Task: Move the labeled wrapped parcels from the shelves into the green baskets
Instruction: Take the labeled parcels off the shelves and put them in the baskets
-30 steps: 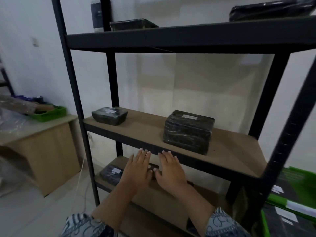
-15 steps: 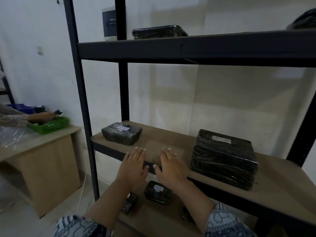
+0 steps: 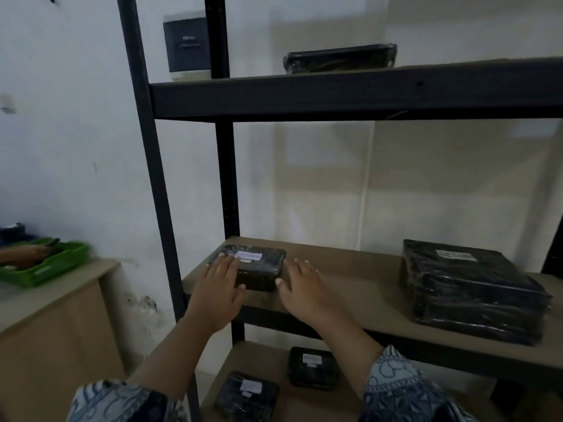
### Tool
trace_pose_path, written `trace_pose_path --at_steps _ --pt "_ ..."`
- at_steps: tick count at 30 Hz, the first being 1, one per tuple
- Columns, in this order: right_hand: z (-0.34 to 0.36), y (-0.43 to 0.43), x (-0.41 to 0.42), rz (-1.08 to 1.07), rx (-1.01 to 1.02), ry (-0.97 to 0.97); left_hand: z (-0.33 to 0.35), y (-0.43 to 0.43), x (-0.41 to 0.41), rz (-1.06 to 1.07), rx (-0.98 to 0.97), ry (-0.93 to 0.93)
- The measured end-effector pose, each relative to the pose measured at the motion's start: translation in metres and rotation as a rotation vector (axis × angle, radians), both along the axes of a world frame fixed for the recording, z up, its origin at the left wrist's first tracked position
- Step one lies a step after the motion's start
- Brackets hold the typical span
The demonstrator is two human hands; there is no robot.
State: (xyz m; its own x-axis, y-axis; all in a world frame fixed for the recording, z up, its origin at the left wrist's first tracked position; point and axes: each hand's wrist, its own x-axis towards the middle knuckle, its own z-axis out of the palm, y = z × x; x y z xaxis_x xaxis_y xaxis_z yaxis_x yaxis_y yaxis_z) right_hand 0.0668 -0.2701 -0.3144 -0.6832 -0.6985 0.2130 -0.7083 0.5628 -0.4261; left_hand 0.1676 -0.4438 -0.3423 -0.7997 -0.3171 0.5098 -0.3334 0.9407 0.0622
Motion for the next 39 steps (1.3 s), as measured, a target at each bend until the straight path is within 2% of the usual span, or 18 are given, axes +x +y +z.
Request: trace_pose_path --at_steps 4,12,17,20,26,32,36,39 --pt "0.001 -0.031 0.006 -0.086 -0.015 -0.102 -0.001 -0.039 0.002 -0.026 0.009 -0.007" --pt "-0.012 -0.074 -0.005 -0.301 -0.263 -0.369 -0.020 -0.076 -0.012 -0.103 0.301 0.058" --pt "-0.012 -0.081 -0.020 -0.501 -0.178 -0.449 -0.026 -0.086 -0.026 -0.187 0.332 0.100" --pt "-0.011 -0.077 -0.027 -0.487 -0.265 -0.500 -0.029 -0.092 -0.035 -0.239 0.376 0.107" --pt "-0.020 -0.068 -0.035 -0.563 -0.431 -0.446 -0.041 -0.094 -0.050 -0.199 0.467 0.056" --pt "-0.034 -0.065 -0.034 -0.521 -0.532 -0.345 -0.040 -0.099 -0.056 -0.207 0.293 -0.117" --pt "-0.039 -0.063 -0.033 -0.425 -0.580 -0.358 -0.039 -0.099 -0.055 -0.221 0.291 -0.146" --pt "-0.039 -0.061 -0.029 -0.364 -0.596 -0.297 -0.037 -0.099 -0.054 -0.224 0.283 -0.157"
